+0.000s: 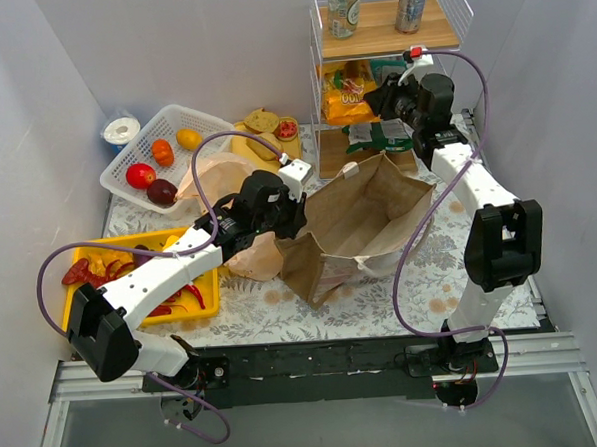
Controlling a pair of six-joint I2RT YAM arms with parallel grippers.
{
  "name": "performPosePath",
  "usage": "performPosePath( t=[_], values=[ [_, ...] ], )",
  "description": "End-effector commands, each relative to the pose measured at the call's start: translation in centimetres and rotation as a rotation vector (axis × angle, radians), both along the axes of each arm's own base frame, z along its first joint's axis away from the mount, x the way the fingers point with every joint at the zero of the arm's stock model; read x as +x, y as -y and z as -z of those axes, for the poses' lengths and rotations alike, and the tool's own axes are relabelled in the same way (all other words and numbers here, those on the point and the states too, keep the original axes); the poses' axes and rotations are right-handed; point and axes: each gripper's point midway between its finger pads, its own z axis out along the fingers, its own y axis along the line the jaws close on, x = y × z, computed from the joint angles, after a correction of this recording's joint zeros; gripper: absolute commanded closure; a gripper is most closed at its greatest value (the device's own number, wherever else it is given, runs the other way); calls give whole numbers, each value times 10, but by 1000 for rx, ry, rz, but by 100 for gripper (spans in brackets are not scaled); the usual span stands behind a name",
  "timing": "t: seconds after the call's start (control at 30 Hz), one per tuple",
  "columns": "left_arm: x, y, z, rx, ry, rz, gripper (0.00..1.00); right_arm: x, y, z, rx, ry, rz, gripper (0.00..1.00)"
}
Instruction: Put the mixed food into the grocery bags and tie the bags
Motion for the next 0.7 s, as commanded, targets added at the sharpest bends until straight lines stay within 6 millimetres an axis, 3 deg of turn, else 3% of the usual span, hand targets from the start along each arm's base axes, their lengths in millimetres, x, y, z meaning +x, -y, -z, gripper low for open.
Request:
performPosePath(
  t=[0.0,0.03,0.17,0.27,0.3,0.37,0.4,0.47,0.57,0.63,0.67],
  values=[
    [0,-4,-12,-27,33,-5,93,-10,1,-31,2,90,-4,92],
    [0,-5,-12,-28,32,-8,93,-11,2,-32,-1,92,-4,98],
    [0,-6,-12,-30,32,-10,93,-25,0,-40,1,106,-27,99],
    [-2,-5,-21,-66,27,-3,93,-46,-7,-55,22,130,-87,99],
    [-3,-4,-23,-79,20,-4,93,-58,-8,-70,36,156,-108,99],
    [-6,-2,-30,-108,17,18,93,-70,-8,-74,49,158,-120,99],
    [-7,-2,-33,-117,18,20,93,-82,-7,-87,58,177,-125,99],
    [-8,-2,-35,-133,14,26,93,-94,-6,-89,61,180,-130,99],
    [-7,-3,-34,-135,5,24,94,-123,3,-115,68,229,-114,99],
    [-8,-2,-33,-137,-5,26,94,-133,7,-116,64,221,-98,99],
    [-8,-1,-34,-140,-5,27,94,-145,10,-126,68,242,-94,99]
  ],
)
